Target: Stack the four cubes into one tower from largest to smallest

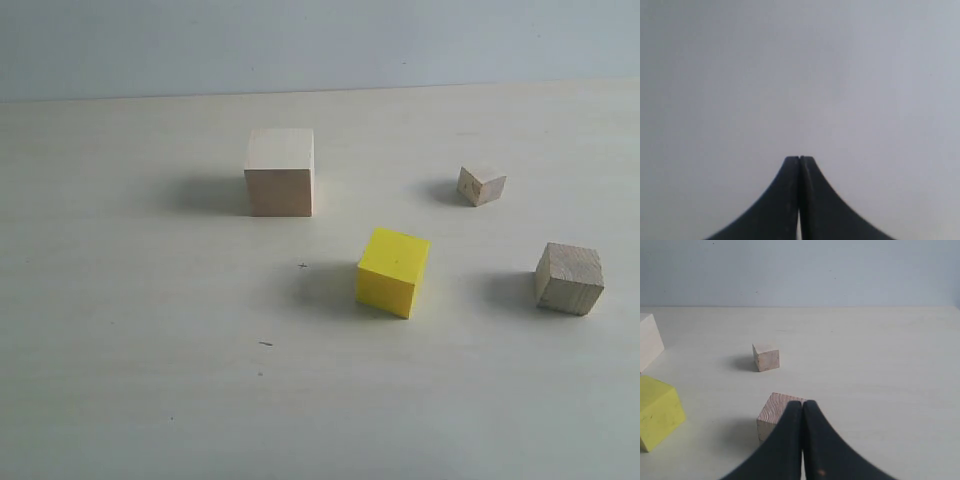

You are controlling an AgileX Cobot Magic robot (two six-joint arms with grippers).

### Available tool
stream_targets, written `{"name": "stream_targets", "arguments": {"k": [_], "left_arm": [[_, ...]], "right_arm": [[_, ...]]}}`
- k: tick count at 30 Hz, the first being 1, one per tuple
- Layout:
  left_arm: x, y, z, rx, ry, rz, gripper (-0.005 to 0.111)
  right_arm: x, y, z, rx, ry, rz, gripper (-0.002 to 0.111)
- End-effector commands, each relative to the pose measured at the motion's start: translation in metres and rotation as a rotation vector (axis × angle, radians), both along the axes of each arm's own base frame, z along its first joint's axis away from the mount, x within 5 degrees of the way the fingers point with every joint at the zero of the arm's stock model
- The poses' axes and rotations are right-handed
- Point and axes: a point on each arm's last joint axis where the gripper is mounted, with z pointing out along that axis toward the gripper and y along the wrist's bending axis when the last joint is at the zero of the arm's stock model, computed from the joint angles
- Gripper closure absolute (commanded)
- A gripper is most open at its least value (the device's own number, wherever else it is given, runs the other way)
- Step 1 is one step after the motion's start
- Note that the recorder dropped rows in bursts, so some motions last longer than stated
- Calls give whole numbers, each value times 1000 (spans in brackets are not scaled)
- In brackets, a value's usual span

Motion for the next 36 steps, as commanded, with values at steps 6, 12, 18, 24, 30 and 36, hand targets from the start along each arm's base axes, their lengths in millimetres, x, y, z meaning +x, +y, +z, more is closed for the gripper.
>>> {"name": "stream_targets", "arguments": {"k": [6, 12, 18, 24, 30, 36], "left_arm": [[70, -15, 72, 60, 417, -80, 107], [136, -57, 48, 136, 722, -226, 107], [157, -67, 33, 151, 771, -235, 107], [163, -69, 31, 144, 751, -237, 107], [165, -70, 35, 134, 706, -240, 107], [167, -71, 30, 72, 730, -242, 102]], "right_arm": [[0, 0, -1, -3, -5, -3, 108], [0, 0, -1, -3, -5, -3, 108], [0, 0, -1, -3, -5, -3, 108], [0, 0, -1, -3, -5, -3, 108], [0, 0, -1, -3, -5, -3, 108], [0, 0, -1, -3, -5, -3, 108]]}}
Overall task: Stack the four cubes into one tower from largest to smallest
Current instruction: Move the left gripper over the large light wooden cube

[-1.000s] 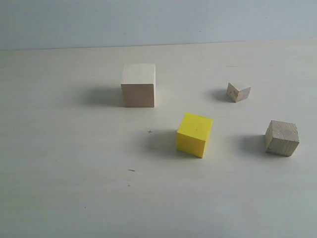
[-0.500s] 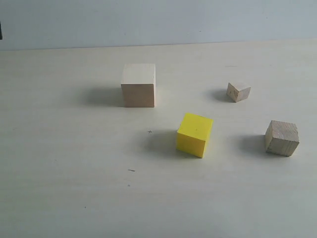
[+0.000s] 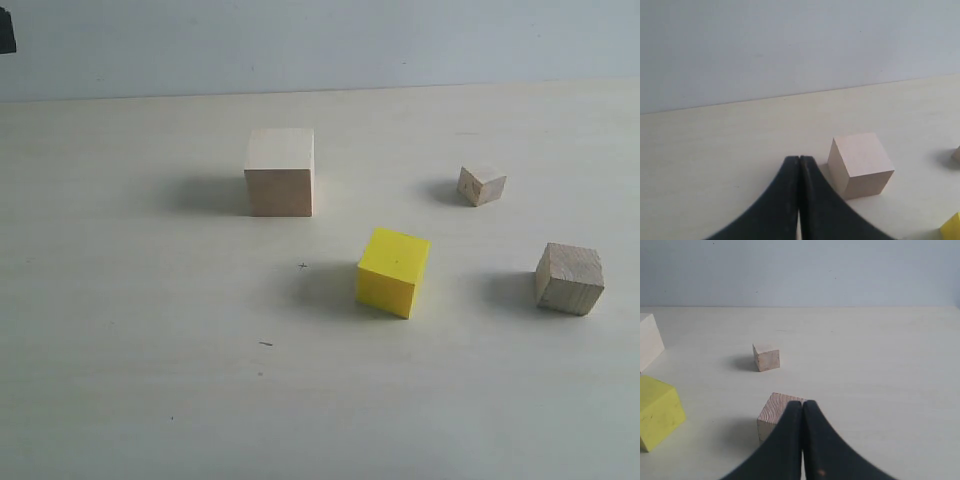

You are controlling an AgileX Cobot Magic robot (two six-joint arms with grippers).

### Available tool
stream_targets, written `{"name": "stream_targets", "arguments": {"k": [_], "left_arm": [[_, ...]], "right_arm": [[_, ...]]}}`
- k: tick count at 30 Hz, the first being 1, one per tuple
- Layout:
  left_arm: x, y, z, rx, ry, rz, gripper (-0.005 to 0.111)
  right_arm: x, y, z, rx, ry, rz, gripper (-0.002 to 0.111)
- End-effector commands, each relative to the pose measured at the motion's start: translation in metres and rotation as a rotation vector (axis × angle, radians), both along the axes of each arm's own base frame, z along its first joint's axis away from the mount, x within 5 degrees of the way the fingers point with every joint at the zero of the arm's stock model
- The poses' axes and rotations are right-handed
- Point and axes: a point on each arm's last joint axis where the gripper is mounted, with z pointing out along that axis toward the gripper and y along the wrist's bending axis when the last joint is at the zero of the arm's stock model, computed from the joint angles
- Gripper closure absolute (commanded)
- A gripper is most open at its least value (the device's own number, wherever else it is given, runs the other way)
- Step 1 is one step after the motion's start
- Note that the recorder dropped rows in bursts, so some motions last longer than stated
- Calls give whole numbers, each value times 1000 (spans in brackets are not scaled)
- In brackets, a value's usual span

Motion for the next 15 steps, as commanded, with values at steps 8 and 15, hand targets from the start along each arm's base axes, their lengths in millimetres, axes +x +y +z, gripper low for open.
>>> {"name": "stream_targets", "arguments": {"k": [8, 15], "left_arm": [[60, -23, -27, -85, 219, 69, 41], [89, -37, -39, -86, 365, 85, 27]], "right_arm": [[0, 0, -1, -3, -5, -3, 108], [0, 0, -1, -4, -6, 8, 108]]}}
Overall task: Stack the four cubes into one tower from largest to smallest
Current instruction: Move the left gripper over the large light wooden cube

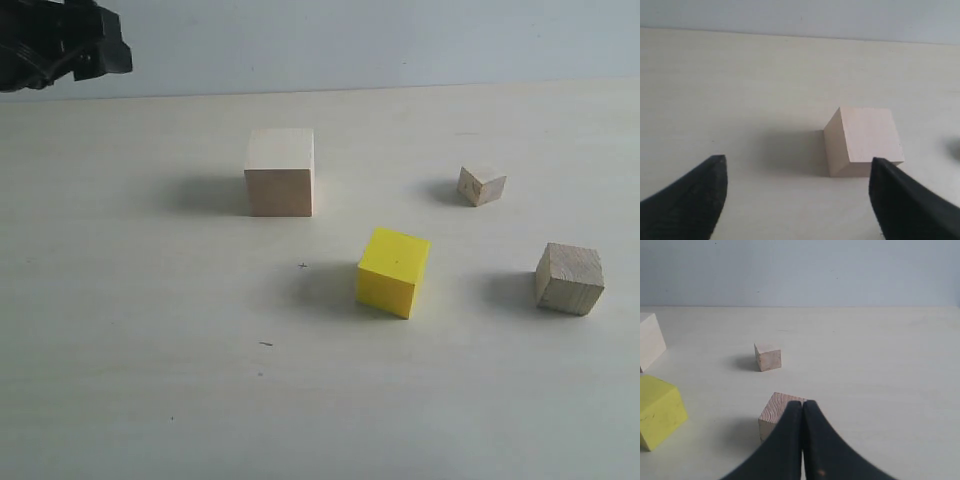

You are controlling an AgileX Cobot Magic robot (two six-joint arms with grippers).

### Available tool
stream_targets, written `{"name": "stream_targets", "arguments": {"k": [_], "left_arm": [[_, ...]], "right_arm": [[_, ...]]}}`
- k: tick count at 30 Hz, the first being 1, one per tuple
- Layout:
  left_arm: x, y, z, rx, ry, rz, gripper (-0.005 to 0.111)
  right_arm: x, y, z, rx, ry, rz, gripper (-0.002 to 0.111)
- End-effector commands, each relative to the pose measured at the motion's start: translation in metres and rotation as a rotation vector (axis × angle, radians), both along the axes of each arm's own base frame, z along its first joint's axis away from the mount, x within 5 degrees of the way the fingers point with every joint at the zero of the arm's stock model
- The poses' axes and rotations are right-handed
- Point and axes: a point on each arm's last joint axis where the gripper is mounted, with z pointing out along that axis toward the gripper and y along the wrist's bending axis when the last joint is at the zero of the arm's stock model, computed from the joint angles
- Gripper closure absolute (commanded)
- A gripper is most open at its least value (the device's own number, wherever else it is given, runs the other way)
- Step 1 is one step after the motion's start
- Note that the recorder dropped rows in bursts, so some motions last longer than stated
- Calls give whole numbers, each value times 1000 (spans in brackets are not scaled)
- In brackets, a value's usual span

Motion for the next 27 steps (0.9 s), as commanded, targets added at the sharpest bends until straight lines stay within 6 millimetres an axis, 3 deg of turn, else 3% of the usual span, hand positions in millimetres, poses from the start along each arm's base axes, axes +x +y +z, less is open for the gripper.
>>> {"name": "stream_targets", "arguments": {"k": [1, 9, 15, 21, 27], "left_arm": [[10, -8, -5, -38, 41, 10, 26], [18, -27, -17, -161, 50, 28, 25], [25, -45, -36, -239, 102, 47, 1], [34, -50, -59, -228, 140, 62, 1], [46, -56, -52, -231, 116, 48, 1]], "right_arm": [[0, 0, -1, -4, -6, 2, 108], [0, 0, -1, -4, -6, 2, 108], [0, 0, -1, -7, -5, 2, 108], [0, 0, -1, -7, -5, 2, 108], [0, 0, -1, -7, -5, 2, 108]]}}
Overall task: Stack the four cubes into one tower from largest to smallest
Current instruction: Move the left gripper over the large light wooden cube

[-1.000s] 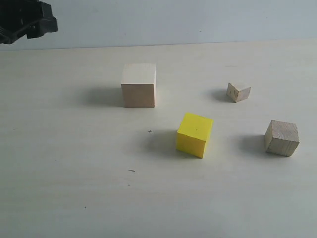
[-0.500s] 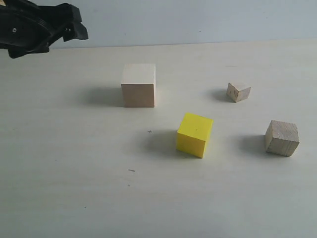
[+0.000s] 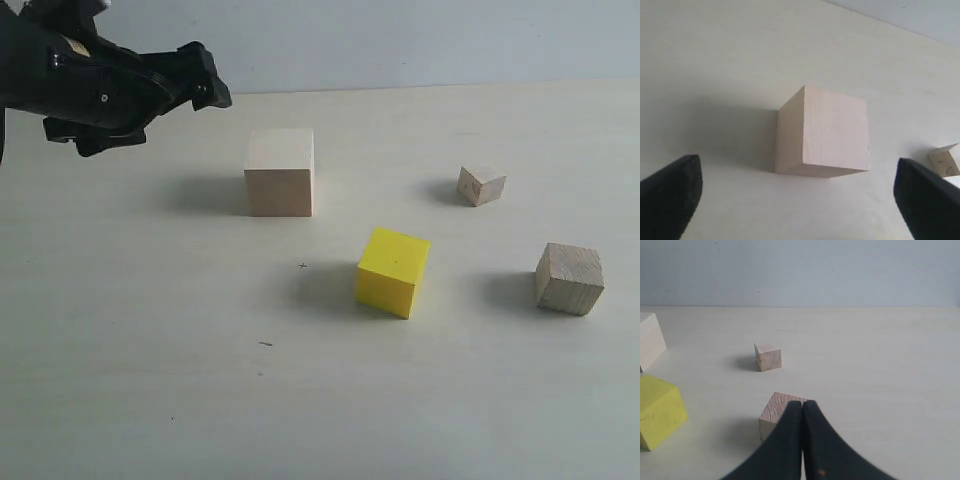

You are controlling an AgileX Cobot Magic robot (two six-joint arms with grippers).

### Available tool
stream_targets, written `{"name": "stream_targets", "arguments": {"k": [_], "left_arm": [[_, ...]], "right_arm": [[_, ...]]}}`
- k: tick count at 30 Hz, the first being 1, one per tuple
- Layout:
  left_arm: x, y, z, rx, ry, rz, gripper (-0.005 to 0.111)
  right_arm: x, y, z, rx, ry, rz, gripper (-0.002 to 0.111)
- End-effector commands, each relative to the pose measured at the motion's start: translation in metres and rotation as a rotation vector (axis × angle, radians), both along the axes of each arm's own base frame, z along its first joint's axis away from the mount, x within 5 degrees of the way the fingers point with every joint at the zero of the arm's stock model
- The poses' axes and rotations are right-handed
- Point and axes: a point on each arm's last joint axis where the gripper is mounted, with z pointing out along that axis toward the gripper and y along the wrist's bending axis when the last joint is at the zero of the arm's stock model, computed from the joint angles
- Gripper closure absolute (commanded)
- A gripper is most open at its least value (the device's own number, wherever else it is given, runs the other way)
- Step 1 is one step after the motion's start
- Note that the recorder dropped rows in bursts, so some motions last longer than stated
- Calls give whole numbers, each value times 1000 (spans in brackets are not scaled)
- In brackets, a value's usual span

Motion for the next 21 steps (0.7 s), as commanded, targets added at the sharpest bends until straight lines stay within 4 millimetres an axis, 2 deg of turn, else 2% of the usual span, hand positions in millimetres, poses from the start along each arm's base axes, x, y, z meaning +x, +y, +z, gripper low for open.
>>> {"name": "stream_targets", "arguments": {"k": [1, 8, 12, 17, 21], "left_arm": [[12, -10, 12, -6, -31, -26, 1], [36, -26, 29, 44, 28, -128, 1], [51, -39, 31, 70, 66, -175, 1], [60, -70, 24, 146, 77, -268, 1], [70, -83, 10, 194, 157, -276, 1]], "right_arm": [[0, 0, -1, -7, -5, 2, 108], [0, 0, -1, -7, -5, 2, 108], [0, 0, -1, -7, -5, 2, 108], [0, 0, -1, -7, -5, 2, 108], [0, 0, -1, -7, -5, 2, 108]]}}
